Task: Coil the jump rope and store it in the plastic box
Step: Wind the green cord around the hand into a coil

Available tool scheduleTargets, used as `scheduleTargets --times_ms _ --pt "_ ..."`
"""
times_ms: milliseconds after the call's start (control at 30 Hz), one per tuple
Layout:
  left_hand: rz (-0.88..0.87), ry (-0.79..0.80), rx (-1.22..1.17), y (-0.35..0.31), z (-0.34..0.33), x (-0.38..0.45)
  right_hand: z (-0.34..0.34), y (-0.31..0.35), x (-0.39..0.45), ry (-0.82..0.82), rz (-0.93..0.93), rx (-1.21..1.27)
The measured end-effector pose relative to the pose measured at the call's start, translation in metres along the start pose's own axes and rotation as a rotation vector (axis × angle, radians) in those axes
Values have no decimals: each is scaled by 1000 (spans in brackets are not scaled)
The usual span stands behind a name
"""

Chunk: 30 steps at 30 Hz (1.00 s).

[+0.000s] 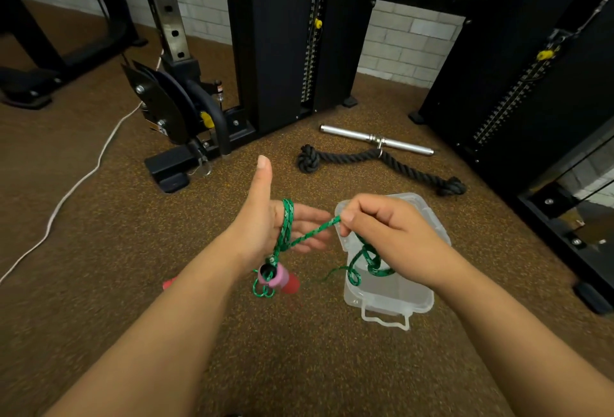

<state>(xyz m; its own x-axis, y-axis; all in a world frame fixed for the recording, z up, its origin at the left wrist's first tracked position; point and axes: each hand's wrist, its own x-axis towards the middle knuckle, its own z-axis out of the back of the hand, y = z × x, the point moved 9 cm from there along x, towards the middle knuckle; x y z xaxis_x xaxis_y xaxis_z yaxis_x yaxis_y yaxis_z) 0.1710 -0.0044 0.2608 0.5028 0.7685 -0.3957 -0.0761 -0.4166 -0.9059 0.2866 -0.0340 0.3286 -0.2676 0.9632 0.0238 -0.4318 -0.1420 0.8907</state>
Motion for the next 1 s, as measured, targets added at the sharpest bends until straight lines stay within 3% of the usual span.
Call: scheduleTargets --times_ms 200,300,467,633,733,867,1000 --pt "-44 -110 -411 -5 20 4 -12 7 -5 122 26 23" --pt "-3 -60 -335 -3 14 2 -11 12 -4 107 70 27" --pt "90 203 91 8 -21 -7 10 8 5 -71 101 -65" --pt "226 543 122 20 -52 -23 16 -7 10 -155 59 -65" --pt "196 632 101 15 -62 -31 11 -21 13 -140 -2 12" --pt "119 530 -89 3 -51 -27 -7 -50 12 -33 -147 125" --pt "39 383 -320 -11 -34 -23 -26 -53 8 83 -178 219"
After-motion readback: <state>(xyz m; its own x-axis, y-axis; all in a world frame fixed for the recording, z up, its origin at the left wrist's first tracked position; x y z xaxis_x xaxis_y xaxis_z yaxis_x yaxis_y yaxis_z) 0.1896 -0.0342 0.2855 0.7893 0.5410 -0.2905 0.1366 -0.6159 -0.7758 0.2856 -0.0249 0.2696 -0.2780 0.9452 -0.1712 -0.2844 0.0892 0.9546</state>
